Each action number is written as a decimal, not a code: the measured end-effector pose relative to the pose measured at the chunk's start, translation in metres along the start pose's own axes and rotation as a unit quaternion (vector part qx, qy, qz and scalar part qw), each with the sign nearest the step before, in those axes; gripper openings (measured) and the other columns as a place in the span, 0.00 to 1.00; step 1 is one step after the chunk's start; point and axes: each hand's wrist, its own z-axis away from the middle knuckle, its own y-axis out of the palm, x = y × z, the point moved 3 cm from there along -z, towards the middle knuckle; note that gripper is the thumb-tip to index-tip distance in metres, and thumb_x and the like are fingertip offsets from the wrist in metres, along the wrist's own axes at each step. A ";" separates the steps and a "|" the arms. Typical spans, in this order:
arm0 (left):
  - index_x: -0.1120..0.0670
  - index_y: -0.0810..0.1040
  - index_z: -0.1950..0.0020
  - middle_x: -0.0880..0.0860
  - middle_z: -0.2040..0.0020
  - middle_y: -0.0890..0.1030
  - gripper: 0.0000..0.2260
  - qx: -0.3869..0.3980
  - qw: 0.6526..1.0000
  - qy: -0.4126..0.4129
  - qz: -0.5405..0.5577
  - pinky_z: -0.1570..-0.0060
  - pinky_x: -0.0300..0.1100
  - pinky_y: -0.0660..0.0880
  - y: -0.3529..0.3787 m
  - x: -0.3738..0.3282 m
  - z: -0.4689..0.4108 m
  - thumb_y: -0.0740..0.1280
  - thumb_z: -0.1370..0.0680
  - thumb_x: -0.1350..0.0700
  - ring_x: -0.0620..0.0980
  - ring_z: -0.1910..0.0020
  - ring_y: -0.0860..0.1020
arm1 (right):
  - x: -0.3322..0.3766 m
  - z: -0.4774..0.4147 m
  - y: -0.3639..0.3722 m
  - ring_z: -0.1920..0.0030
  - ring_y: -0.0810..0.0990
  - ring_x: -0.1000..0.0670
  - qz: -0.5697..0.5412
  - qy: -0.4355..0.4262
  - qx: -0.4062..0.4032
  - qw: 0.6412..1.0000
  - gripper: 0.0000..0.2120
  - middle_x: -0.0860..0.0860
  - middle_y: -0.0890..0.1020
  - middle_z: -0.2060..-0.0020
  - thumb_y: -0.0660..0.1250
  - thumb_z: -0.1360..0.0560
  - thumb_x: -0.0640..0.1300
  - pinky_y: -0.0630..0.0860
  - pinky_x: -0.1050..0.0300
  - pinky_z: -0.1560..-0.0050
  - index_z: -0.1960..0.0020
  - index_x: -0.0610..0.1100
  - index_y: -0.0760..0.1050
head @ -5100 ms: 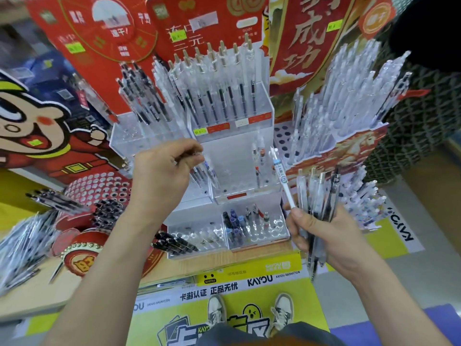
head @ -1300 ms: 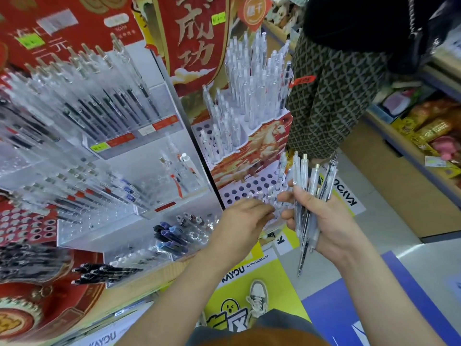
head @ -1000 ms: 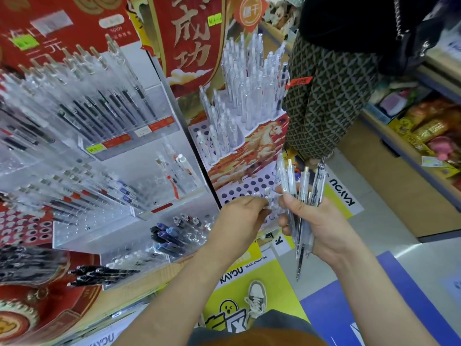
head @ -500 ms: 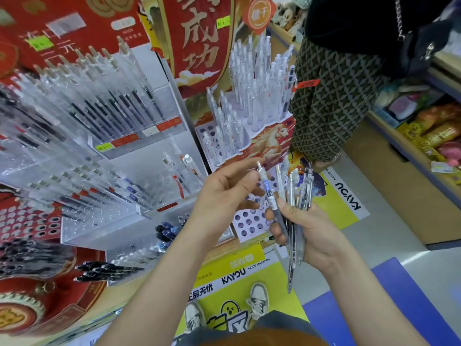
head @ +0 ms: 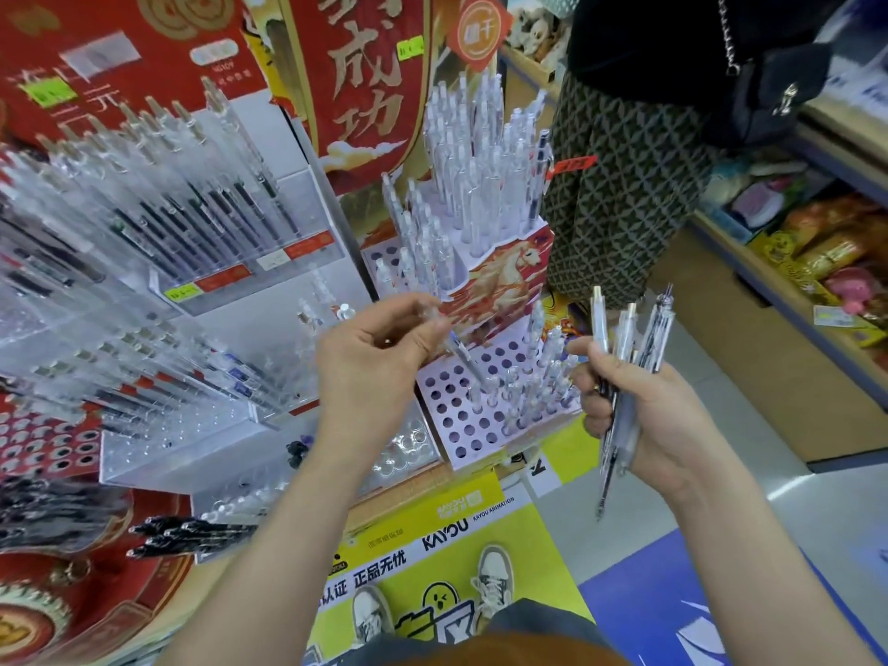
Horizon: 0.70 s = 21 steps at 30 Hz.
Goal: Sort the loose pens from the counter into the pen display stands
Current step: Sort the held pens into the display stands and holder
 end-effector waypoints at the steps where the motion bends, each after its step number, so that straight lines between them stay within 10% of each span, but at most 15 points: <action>1: 0.47 0.83 0.58 0.42 0.65 0.83 0.11 0.016 1.000 -0.008 -0.025 0.60 0.33 0.76 0.006 0.005 0.002 0.74 0.29 0.64 0.41 0.64 0.80 | -0.001 0.000 0.000 0.76 0.68 0.54 -0.002 0.002 0.001 1.000 0.12 0.50 0.74 0.69 0.67 0.30 0.46 0.66 0.64 0.77 0.50 0.41 0.79; 11: 0.52 0.84 0.55 0.45 0.60 0.83 0.06 0.099 0.986 -0.042 -0.128 0.55 0.52 0.77 0.030 0.050 0.018 0.73 0.28 0.62 0.55 0.59 0.80 | -0.010 0.005 0.009 0.75 0.68 0.54 0.000 0.014 0.017 1.000 0.13 0.49 0.71 0.69 0.67 0.31 0.43 0.66 0.64 0.78 0.49 0.37 0.79; 21: 0.46 0.81 0.57 0.44 0.60 0.82 0.10 0.106 0.985 -0.014 -0.134 0.55 0.50 0.78 0.035 0.063 0.014 0.73 0.27 0.62 0.52 0.60 0.81 | -0.013 0.005 0.012 0.70 0.80 0.51 0.020 0.006 0.031 0.999 0.14 0.50 0.79 0.69 0.68 0.32 0.41 0.77 0.61 0.73 0.48 0.37 0.79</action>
